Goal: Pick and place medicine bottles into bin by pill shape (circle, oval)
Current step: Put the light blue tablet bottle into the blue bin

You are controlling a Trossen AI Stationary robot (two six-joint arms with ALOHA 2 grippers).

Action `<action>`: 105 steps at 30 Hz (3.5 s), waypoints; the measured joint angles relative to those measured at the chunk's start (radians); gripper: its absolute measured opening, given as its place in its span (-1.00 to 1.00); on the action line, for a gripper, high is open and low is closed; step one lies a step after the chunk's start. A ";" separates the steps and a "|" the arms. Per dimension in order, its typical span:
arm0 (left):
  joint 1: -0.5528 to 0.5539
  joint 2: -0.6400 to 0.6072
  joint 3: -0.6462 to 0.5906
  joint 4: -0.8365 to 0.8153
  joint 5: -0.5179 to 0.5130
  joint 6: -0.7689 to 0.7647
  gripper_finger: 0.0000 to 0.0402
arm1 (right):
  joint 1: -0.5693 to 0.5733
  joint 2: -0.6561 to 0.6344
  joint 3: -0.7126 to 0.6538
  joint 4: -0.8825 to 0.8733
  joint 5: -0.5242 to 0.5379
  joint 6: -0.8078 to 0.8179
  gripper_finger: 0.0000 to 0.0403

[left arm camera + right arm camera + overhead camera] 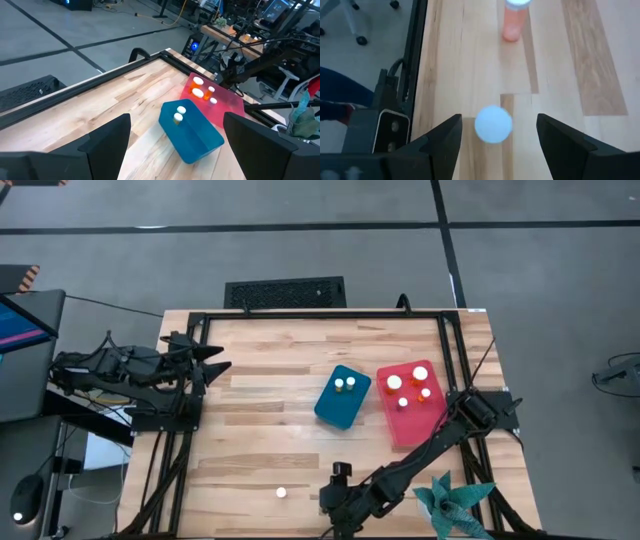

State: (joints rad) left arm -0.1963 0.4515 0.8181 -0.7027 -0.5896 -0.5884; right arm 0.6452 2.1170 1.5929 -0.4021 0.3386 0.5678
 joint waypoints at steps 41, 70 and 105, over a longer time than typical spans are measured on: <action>0.000 0.000 0.000 -0.006 -0.001 -0.003 0.55 | -0.026 0.040 0.001 0.026 -0.048 0.036 -0.41; 0.000 0.000 0.000 -0.003 -0.001 0.004 0.55 | -0.467 -0.685 -0.548 -0.081 0.111 -0.102 -0.35; 0.000 0.000 0.000 0.003 -0.115 -0.079 0.55 | -0.578 -0.393 -0.616 0.146 0.019 -0.216 -0.35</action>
State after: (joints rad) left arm -0.1963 0.4515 0.8181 -0.6994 -0.7044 -0.6674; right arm 0.0677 1.7237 0.9765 -0.2558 0.3575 0.3521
